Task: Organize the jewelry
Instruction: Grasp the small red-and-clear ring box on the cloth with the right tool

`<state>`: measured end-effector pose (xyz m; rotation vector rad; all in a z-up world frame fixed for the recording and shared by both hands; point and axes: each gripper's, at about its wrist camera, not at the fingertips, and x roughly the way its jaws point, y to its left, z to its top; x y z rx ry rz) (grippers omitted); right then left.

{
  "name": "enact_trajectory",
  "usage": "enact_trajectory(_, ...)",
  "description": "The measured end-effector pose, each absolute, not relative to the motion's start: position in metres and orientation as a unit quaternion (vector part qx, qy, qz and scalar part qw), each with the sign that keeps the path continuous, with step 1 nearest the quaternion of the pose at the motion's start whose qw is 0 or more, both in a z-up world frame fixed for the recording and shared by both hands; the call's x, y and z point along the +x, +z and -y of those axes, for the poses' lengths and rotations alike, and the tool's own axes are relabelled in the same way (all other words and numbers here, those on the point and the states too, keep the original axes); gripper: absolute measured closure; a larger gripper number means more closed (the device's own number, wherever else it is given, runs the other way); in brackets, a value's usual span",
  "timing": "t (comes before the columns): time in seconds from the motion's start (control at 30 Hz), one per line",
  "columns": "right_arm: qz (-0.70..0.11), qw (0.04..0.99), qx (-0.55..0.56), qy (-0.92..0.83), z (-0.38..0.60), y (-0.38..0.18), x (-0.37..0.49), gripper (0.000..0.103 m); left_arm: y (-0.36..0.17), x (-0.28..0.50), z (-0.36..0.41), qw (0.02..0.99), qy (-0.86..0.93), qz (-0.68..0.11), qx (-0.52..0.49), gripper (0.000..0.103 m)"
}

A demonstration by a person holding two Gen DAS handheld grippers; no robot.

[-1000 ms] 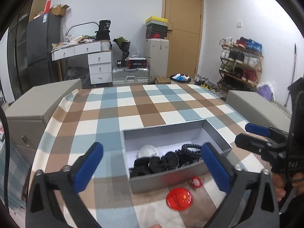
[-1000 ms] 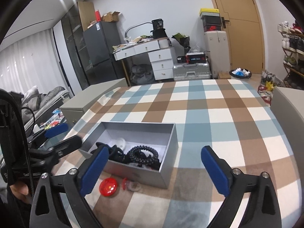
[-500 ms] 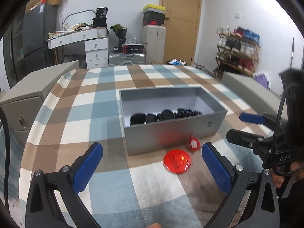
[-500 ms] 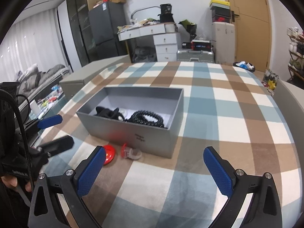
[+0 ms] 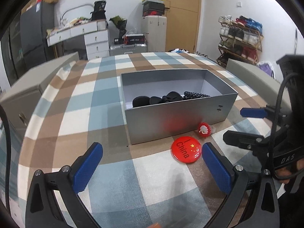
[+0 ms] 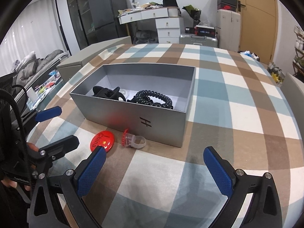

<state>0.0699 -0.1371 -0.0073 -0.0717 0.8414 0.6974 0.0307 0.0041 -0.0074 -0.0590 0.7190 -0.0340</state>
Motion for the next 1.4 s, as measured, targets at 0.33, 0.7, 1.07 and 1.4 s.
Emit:
enact_trajectory(0.33,-0.419,0.849,-0.039,0.32,0.128,-0.012,0.079,0.0,-0.009,0.032,-0.011,0.932,-0.012,-0.357,-0.054,0.001)
enact_trajectory(0.7,-0.433,0.844,-0.045,0.313,0.123,-0.019,0.087,0.0,-0.011,0.033,-0.013,0.928,-0.018,-0.367,-0.063,0.002)
enact_trajectory(1.07,-0.437,0.843,-0.043,0.312,0.116,-0.021,0.091,0.0,-0.011,0.034,-0.017,0.926,-0.02,-0.369,-0.073,0.002)
enact_trajectory(1.4,-0.439,0.846,-0.063,0.297,0.113,-0.023,0.095,0.0,-0.011,0.034,-0.015,0.927,-0.02,-0.369,-0.066,0.002)
